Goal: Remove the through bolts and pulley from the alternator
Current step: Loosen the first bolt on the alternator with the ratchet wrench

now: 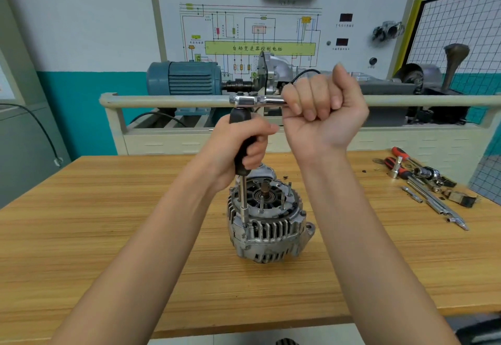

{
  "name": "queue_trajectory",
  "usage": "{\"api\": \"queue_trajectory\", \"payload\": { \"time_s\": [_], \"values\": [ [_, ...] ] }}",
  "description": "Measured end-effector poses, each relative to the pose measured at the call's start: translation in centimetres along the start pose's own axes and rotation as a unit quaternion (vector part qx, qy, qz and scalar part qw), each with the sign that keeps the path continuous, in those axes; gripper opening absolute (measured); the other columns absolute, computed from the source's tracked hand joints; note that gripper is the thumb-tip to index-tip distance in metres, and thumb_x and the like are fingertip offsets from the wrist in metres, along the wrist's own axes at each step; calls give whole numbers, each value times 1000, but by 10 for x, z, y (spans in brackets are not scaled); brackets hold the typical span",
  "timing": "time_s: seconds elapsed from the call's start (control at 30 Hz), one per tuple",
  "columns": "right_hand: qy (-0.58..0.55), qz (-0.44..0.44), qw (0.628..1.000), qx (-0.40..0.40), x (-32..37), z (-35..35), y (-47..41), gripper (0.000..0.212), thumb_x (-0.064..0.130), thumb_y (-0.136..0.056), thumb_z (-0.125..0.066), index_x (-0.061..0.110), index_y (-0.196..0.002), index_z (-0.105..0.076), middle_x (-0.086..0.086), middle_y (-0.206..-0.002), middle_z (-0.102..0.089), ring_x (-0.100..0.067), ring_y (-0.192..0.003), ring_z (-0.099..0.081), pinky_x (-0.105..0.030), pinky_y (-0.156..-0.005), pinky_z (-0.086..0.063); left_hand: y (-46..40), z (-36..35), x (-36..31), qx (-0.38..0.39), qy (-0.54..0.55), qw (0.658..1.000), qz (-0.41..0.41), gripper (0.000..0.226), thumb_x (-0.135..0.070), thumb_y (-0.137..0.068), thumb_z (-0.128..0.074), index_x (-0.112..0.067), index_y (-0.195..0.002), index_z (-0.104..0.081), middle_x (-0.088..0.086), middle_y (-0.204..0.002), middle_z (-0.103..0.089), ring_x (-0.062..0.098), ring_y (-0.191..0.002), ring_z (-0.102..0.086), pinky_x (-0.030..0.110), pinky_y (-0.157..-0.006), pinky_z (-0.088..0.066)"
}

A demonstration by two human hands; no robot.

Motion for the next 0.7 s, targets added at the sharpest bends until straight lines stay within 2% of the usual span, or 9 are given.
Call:
{"api": "queue_trajectory", "payload": {
  "time_s": [0.07,0.17,0.23,0.33,0.4,0.47,0.57,0.7],
  "values": [
    [-80,-40,995,-31,-5,10,-6,48,13,-82,-42,15,-36,-33,4,-31,-24,-10,-34,-13,-19,-40,-21,0,-6,1,73,34,997,22,37,-10,-79,-57,-19,-46,-41,-6,-37,-30,7,-30,-23,17,-36,-19],
    [-82,-26,996,-39,-5,12,-8,47,14,-82,-43,16,-36,-34,4,-32,-24,-10,-32,-16,-20,-39,-22,-2,-6,6,73,69,994,42,41,-11,-81,-55,-18,-45,-36,-8,-35,-25,5,-27,-19,14,-33,-14],
    [-31,3,999,-25,-3,7,-2,48,14,-84,-42,17,-36,-35,4,-32,-24,-10,-31,-21,-22,-38,-24,-4,0,7,13,43,998,33,47,-7,-85,-55,-19,-46,-32,-8,-36,-23,6,-28,-17,13,-34,-15],
    [77,71,994,31,-1,-11,10,52,8,-89,-40,18,-39,-35,5,-34,-26,-11,-35,-19,-24,-43,-23,-2,9,5,-135,-10,991,-3,46,0,-87,-53,-19,-51,-30,-7,-38,-23,9,-31,-15,13,-37,-16],
    [149,134,977,72,-2,-25,21,49,4,-86,-39,18,-40,-34,5,-36,-29,-10,-35,-22,-27,-45,-22,2,12,3,-228,-33,973,-31,43,-1,-84,-56,-18,-56,-29,-3,-44,-24,11,-35,-17,15,-39,-17],
    [202,197,956,87,-4,-34,33,46,-1,-84,-39,19,-44,-29,4,-37,-31,-10,-36,-26,-27,-47,-22,5,13,2,-274,-43,959,-55,44,-2,-82,-59,-18,-57,-27,1,-52,-21,14,-44,-17,20,-42,-17],
    [212,222,947,96,-3,-37,37,45,-4,-83,-38,18,-46,-28,4,-38,-32,-9,-36,-27,-26,-47,-20,5,12,2,-264,-44,962,-61,43,-3,-80,-60,-19,-57,-29,0,-51,-22,14,-45,-18,20,-42,-17],
    [139,115,979,97,-2,-28,18,51,3,-85,-40,21,-38,-32,5,-33,-28,-10,-34,-19,-26,-44,-17,5,13,1,-179,-32,983,-40,42,2,-81,-59,-18,-54,-34,-6,-41,-28,11,-35,-21,17,-37,-22]
  ]
}}
Point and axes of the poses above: each hand's wrist, its own y-axis away from the middle knuckle, its own z-axis out of the back of the hand, x = y × z, the point moved 7 cm from there along -y, towards the middle knuckle
